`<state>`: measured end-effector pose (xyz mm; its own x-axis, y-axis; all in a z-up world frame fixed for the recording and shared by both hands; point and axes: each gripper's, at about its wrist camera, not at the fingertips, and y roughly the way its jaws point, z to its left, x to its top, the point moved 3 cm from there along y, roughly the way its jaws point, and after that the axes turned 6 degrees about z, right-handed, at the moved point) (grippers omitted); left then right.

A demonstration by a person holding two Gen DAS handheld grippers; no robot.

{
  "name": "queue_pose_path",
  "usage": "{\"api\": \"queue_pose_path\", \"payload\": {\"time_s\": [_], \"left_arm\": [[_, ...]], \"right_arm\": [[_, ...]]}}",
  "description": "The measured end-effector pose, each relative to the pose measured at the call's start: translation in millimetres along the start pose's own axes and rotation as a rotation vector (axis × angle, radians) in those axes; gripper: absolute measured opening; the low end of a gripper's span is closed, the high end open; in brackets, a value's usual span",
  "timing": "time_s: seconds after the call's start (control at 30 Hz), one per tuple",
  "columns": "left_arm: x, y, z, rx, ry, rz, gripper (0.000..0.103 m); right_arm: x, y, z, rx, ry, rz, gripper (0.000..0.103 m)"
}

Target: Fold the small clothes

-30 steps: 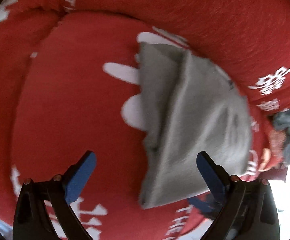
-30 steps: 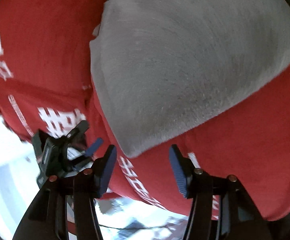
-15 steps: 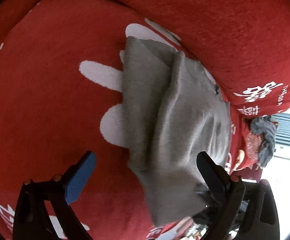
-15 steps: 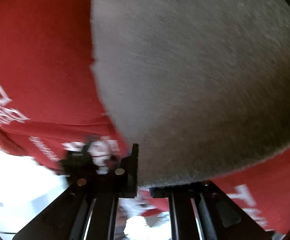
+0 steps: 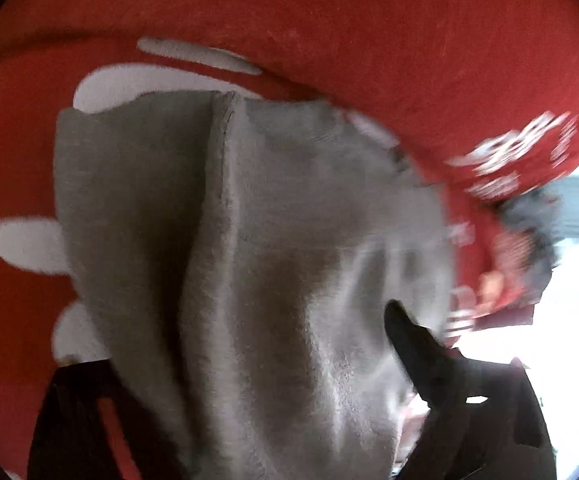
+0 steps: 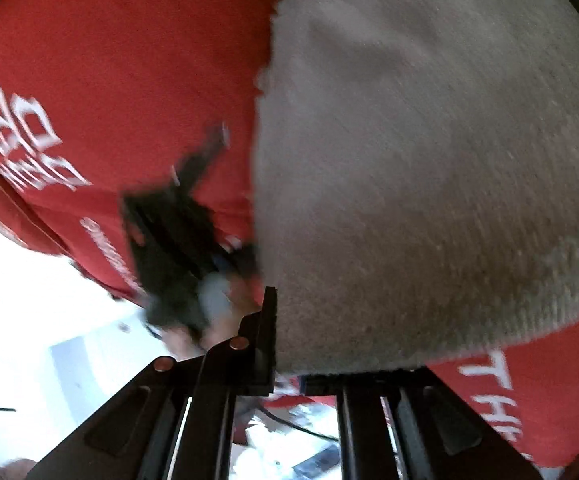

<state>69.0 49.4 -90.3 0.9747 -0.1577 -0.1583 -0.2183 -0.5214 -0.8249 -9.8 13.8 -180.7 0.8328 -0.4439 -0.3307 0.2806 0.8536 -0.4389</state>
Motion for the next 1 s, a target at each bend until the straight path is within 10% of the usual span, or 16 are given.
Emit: {"api": "queue_pose_path", "payload": {"time_s": [0.13,0.23,0.37,0.47,0.63,1.0], "left_arm": [[-1.9,9.6,-13.7,0.156,0.084,0.008,0.071],[-0.9,13.8,-19.6,0.187,0.095,0.009,0.071],[-0.7,13.9,-25.8,0.259,0.086,-0.033,0.045],[-4.9,3.0,-23.0,0.292,0.082,-0.064,0.025],[-7.5,-19.6,-47.0,0.253,0.045,-0.117,0.022],[-4.3,-25.3,-223.2,0.203,0.231,-0.216,0.016]], "right_arm": [[-20.5,-11.4,8.6,-0.312,-0.186,0.122,0.026],[-21.5,-52.4,28.4,-0.444,-0.334,0.018,0.030],[10.5,-84.0,21.5,-0.570,-0.309,-0.110,0.009],[35.2,-83.5,-5.5,-0.580,-0.223,-0.123,0.007],[40.7,-68.6,-21.2,-0.608,-0.280,-0.081,0.000],[51.7,-131.0,-27.0,-0.444,-0.198,-0.144,0.004]]}}
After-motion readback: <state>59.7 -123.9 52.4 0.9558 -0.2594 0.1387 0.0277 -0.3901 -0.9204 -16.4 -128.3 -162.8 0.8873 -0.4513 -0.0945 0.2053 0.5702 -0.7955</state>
